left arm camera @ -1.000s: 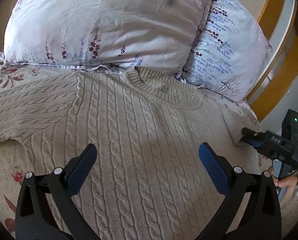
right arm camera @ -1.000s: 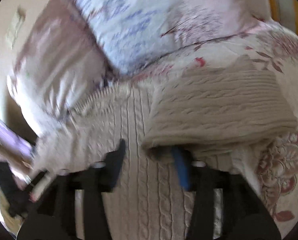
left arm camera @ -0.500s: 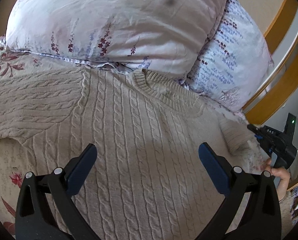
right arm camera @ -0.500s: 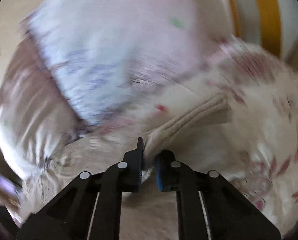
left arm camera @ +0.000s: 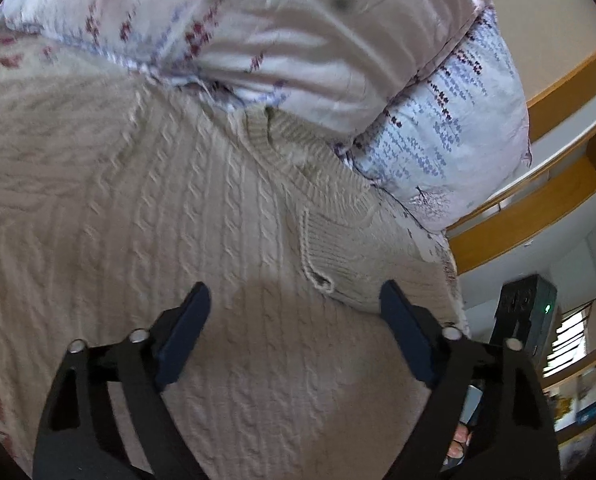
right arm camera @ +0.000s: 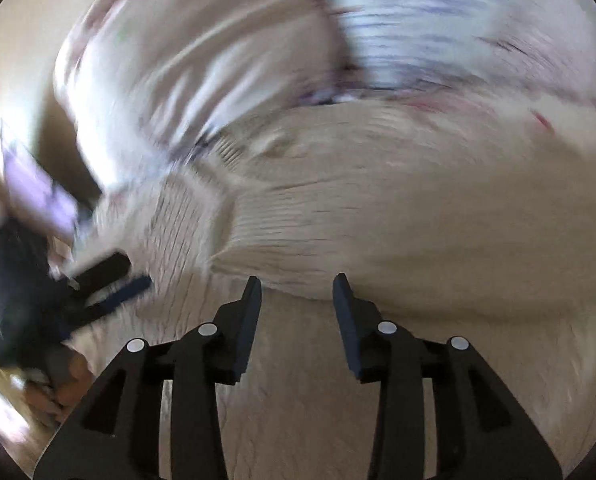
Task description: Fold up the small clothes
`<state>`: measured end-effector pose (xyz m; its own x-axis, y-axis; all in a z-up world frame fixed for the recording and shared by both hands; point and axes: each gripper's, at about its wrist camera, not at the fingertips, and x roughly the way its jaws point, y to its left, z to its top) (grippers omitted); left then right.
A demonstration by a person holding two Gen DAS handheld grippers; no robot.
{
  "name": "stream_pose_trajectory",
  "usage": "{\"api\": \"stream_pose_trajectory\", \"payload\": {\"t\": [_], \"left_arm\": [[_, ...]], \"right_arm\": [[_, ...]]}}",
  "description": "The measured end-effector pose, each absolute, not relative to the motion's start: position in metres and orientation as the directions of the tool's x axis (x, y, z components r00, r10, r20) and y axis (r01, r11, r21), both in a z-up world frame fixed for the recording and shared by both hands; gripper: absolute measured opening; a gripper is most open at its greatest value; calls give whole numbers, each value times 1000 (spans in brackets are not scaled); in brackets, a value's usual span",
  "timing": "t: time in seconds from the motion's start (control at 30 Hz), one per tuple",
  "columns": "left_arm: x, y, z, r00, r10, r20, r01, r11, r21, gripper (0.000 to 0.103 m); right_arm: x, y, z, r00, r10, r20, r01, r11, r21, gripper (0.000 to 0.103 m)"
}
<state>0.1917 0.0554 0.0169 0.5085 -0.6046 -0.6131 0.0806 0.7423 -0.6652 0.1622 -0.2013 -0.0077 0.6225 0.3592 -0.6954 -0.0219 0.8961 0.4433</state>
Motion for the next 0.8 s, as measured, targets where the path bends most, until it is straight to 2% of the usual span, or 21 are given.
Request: {"api": "stream_pose_trajectory", "payload": {"t": [0.13,0.2,0.33,0.43,0.57,0.8], "left_arm": [[201,35,11,435,-673,-598,71,688,-722,78],[206,23,9,407,-686,-603,64,680,-730,76],[217,2,2,379,-678,-630,36,691,-722,65],[226,-7,-3,367,-684,-631,17,683,-731,49],[239,-12,-10,372,-676,-635,0,685,-729,9],[240,7,11,444,-637,-630,51,720,-692,7]], "right_arm": [[130,-285,-16,697,357,-622,194,741,642,40],[115,-313,-22,732,324,-599,258,682,684,40],[100,-359,-35,787,275,-552,357,526,772,40],[98,-382,-45,814,262,-518,376,441,815,40],[100,-383,-42,825,233,-515,385,435,814,40],[84,-378,-33,826,206,-525,397,447,801,40]]}}
